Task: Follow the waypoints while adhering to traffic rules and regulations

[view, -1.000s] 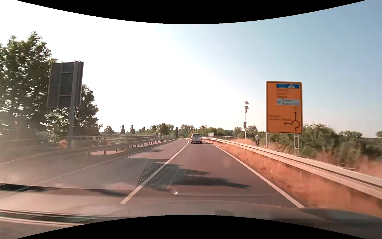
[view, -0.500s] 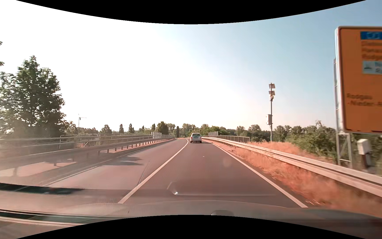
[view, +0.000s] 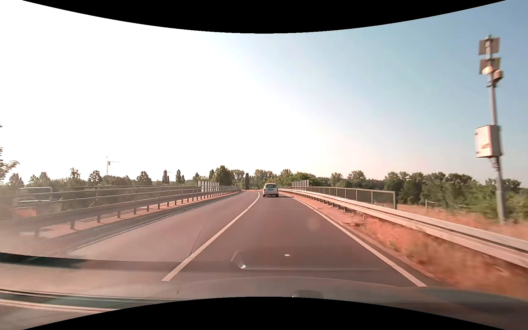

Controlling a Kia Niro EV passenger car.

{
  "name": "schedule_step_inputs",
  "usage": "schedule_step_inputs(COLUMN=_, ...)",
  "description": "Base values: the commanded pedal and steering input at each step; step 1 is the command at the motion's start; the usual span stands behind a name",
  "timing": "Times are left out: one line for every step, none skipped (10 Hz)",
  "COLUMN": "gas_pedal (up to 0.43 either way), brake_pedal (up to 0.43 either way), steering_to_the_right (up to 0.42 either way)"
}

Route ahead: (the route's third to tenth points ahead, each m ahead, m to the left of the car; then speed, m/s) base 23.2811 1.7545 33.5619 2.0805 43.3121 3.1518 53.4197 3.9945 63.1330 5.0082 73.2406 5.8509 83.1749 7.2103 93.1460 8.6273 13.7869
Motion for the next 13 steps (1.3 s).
schedule_step_inputs(gas_pedal=0.087, brake_pedal=0.0, steering_to_the_right=-0.011)
schedule_step_inputs(gas_pedal=0.067, brake_pedal=0.0, steering_to_the_right=-0.011)
schedule_step_inputs(gas_pedal=0.047, brake_pedal=0.0, steering_to_the_right=-0.012)
schedule_step_inputs(gas_pedal=0.028, brake_pedal=0.0, steering_to_the_right=-0.011)
schedule_step_inputs(gas_pedal=0.02, brake_pedal=0.0, steering_to_the_right=-0.011)
schedule_step_inputs(gas_pedal=0.008, brake_pedal=0.0, steering_to_the_right=-0.011)
schedule_step_inputs(gas_pedal=0.0, brake_pedal=0.0, steering_to_the_right=-0.011)
schedule_step_inputs(gas_pedal=0.0, brake_pedal=0.0, steering_to_the_right=-0.012)
schedule_step_inputs(gas_pedal=0.0, brake_pedal=0.0, steering_to_the_right=-0.012)
schedule_step_inputs(gas_pedal=0.0, brake_pedal=0.0, steering_to_the_right=-0.012)
schedule_step_inputs(gas_pedal=0.0, brake_pedal=0.0, steering_to_the_right=-0.012)
schedule_step_inputs(gas_pedal=0.0, brake_pedal=0.0, steering_to_the_right=-0.012)
schedule_step_inputs(gas_pedal=0.0, brake_pedal=0.0, steering_to_the_right=-0.012)
